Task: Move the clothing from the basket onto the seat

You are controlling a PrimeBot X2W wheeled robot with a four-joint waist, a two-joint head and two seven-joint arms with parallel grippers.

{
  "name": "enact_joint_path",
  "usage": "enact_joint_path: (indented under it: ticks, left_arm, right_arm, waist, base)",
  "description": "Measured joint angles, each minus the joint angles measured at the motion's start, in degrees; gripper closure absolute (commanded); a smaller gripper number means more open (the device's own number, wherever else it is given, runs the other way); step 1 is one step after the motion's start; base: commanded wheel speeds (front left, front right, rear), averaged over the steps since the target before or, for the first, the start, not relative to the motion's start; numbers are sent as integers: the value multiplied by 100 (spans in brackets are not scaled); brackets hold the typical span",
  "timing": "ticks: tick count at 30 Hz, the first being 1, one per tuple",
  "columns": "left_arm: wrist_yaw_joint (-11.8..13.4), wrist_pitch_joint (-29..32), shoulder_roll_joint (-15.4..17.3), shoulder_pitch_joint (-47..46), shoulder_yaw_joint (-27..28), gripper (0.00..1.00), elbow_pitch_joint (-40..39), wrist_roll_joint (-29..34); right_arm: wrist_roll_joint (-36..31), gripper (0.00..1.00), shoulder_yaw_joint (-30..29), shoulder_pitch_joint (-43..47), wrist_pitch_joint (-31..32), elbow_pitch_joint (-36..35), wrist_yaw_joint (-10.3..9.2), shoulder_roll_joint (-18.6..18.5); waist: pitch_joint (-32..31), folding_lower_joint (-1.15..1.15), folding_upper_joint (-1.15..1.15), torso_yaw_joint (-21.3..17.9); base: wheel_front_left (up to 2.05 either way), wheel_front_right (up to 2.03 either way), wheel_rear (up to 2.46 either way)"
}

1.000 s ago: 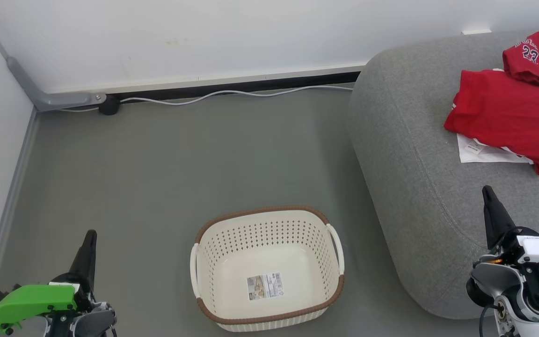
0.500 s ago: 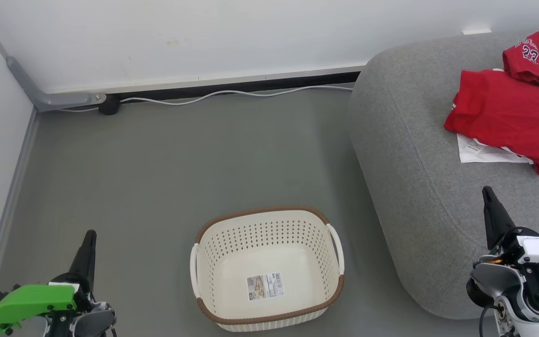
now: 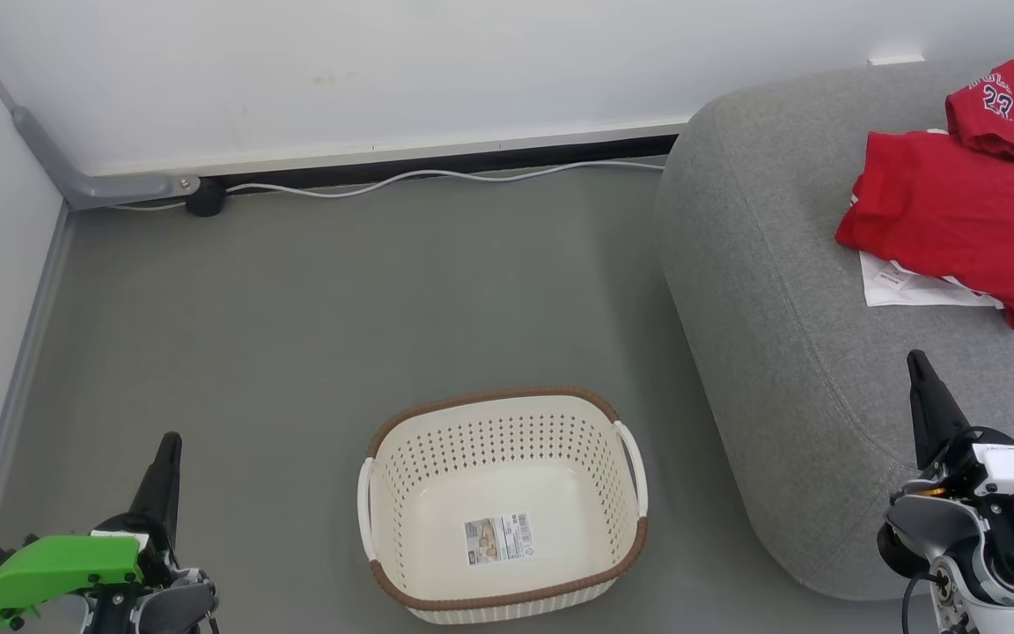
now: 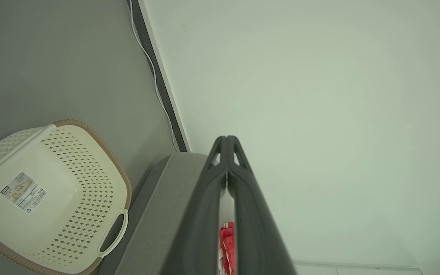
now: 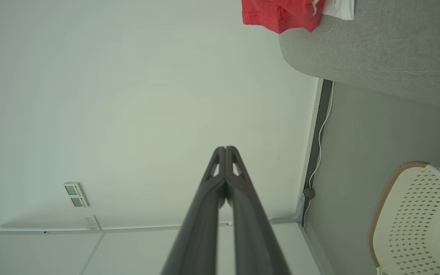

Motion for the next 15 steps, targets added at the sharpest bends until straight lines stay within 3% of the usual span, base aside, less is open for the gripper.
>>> enact_joint_path:
  ticks: [15]
  left_arm:
    - [0,1,-14,-1,14,100,-3,0]
  right_arm:
    - [-1,100,-12,0,9,-1,7,2]
  waist:
    - [1,0,0,0]
  base:
    - [0,0,0]
